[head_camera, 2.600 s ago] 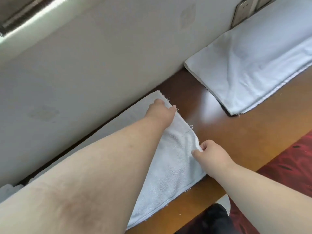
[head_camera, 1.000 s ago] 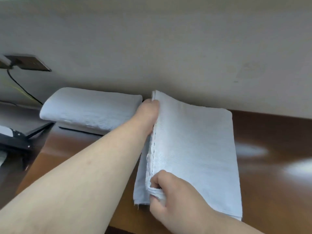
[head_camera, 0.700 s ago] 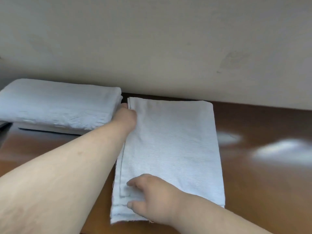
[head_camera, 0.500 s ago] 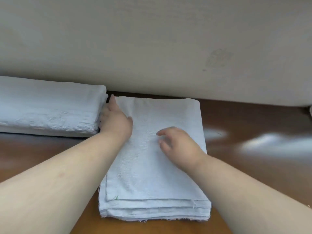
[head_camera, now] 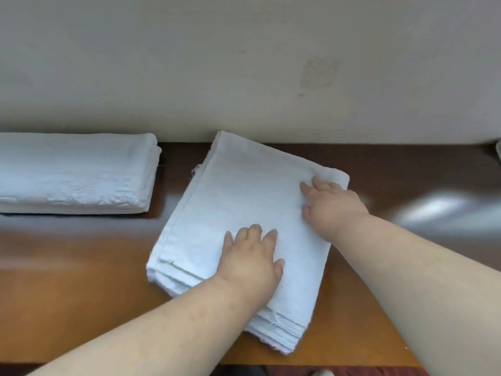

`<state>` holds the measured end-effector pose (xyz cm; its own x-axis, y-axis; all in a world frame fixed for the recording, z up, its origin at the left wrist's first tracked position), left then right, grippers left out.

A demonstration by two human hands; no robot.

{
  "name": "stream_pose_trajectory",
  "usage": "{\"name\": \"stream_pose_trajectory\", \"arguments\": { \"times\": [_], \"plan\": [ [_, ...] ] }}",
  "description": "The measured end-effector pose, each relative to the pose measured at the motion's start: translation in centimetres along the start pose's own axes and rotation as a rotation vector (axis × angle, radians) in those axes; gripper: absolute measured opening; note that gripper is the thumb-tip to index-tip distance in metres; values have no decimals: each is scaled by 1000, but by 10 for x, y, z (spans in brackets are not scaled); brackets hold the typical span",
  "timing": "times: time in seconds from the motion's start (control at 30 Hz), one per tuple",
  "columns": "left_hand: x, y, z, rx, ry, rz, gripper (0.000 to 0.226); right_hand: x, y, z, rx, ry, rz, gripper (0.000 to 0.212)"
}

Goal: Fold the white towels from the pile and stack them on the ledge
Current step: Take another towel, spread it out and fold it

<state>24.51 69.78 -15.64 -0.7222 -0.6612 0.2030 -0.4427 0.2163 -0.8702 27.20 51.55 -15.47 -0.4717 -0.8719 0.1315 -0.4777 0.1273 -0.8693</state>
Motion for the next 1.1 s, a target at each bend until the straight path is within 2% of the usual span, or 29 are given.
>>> {"name": "stream_pose_trajectory", "arguments": {
  "times": [0.1,0.2,0.27,0.37,0.47,0.53,0.6,0.67,0.77,0.9,1.03,1.1],
  "plan": [
    [21,2,2,-73,0,21,64,36,15,-31,0,102,-16,58],
    [44,9,3,-128,-18,69,63,63,32,-62,-29,160,-18,40],
    [57,15,4,-161,-23,90,73,77,42,-85,-84,208,99,25],
    [63,17,3,-144,-4,93,85,81,58,-115,-107,145,76,25],
    [59,20,-5,-49,-19,46,86,88,67,-127,0,98,108,33],
    [66,22,-13,59,-22,11,73,91,71,-131,112,29,170,40],
    [84,32,-19,130,36,-18,57,88,80,-137,159,-65,251,56],
    [93,51,-26,108,66,5,60,80,100,-143,108,-182,233,70],
    [71,68,-39,91,-2,84,74,84,121,-142,75,-246,128,79],
    [38,71,-58,26,-14,174,82,101,123,-140,88,-243,62,89],
    [1,70,-68,9,-147,69,85,121,127,-136,61,-169,56,99],
    [-4,70,-69,-9,-149,81,85,124,127,-135,42,-177,35,103]
  ]
}}
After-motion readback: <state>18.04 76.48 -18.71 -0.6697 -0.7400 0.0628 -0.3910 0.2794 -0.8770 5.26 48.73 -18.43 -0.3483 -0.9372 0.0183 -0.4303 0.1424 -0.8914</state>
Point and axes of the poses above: each hand's wrist, its own z-axis towards the middle knuckle, its own y-axis out of the palm, x = y × z, the point moved 7 cm from there along z, towards the middle knuckle, and after that the axes turned 14 degrees about y, right-handed, at the moved point
